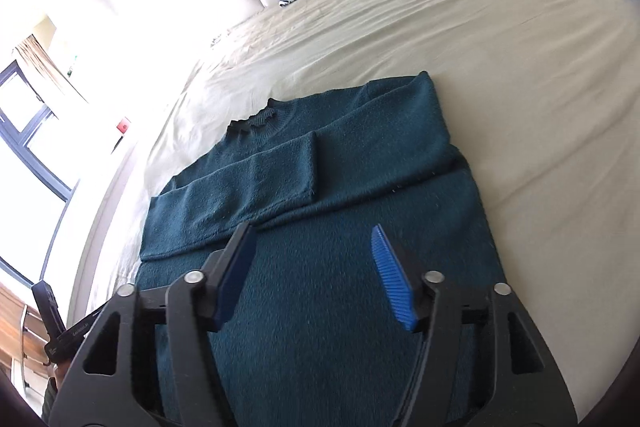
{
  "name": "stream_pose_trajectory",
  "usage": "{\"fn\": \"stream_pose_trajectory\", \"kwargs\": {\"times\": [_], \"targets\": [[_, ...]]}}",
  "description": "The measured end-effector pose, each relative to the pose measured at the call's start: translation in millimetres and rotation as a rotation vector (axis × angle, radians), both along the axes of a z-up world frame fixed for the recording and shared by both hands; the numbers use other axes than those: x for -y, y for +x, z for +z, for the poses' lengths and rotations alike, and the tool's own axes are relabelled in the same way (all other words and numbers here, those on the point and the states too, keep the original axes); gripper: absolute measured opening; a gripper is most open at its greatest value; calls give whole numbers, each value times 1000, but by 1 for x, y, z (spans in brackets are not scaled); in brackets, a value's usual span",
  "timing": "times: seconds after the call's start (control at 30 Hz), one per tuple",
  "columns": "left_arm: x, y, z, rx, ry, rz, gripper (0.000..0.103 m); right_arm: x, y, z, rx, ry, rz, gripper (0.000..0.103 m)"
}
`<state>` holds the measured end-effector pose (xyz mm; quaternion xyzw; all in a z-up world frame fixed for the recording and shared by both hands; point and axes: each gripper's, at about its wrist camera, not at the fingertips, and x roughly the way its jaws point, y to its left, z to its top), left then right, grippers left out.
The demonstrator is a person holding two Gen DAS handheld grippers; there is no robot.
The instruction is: Fold small clothes
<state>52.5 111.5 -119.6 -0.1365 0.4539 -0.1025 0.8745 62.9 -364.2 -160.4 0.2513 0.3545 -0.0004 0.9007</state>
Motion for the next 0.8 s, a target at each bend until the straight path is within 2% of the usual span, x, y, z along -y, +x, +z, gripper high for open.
{"fn": "stream_pose_trajectory", "kwargs": {"times": [0.07,0.13,0.3,0.47,0.73,0.8], "targets": [[-2,-27,-9,-57,-65,-1,67,-4,-31,3,8,-23,11,66],[-2,-51,-17,-105,-83,-12,67,-6,-57,-1,-17,-15,38,66],[4,-92,-18,-144,-113,-67,66,0,-116,-12,-62,12,42,66],[15,-107,-21,-193,-146,-117,62,17,-151,-18,-89,46,27,66],[16,-117,-28,-276,-148,-151,50,45,-188,-23,-128,72,-5,63],[15,-118,-29,-284,-148,-148,44,53,-195,-28,-150,89,-18,59]]}}
